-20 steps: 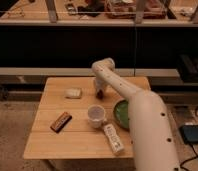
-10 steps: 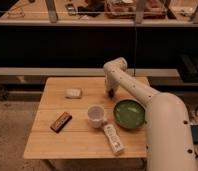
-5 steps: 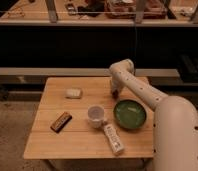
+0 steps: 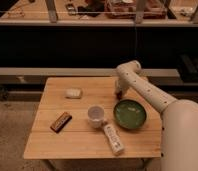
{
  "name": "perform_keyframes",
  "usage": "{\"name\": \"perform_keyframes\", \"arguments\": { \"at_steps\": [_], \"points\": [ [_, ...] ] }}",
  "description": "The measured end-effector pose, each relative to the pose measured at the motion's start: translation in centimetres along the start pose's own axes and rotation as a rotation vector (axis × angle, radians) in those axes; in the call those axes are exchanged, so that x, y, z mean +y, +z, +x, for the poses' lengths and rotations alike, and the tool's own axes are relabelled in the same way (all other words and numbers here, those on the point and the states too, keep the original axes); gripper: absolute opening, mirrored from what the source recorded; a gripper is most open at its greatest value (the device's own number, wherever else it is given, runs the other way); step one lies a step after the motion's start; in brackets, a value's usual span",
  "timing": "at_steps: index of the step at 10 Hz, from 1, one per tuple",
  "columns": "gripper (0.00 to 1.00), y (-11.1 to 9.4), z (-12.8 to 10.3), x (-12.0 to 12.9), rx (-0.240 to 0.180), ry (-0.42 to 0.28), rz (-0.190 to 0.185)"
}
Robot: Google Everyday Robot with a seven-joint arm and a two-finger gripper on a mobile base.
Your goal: Drag the pepper across the table
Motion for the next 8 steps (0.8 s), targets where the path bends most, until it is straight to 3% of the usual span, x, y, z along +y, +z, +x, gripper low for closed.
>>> {"name": "perform_keyframes", "arguments": {
  "at_steps": [5, 8],
  "points": [
    [0.23, 0.0, -0.3, 2.0, 0.003, 0.008, 0.011],
    [0.48, -0.6, 0.2, 4.3, 0.032, 0.028, 0.027]
  ]
}}
